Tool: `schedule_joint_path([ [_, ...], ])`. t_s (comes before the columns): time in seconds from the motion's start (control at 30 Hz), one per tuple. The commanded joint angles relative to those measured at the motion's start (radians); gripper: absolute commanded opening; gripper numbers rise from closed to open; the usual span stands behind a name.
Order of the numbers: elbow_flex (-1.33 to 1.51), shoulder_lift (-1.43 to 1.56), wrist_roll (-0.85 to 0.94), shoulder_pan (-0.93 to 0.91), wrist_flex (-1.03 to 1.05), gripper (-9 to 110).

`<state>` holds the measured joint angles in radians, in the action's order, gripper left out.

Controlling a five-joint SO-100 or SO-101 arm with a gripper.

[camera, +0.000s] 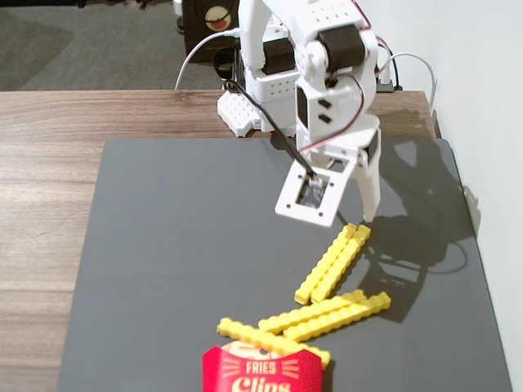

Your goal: Grab a fry

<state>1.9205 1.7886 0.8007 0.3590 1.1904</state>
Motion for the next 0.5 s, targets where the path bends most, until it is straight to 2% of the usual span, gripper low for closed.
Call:
schedule_joint_path([
  [0.0,-0.058,-0.031,-0.005,0.017,-0.025,21],
  [0.47,-0.104,-0.198,-0.018,0.057,-0.121,21],
])
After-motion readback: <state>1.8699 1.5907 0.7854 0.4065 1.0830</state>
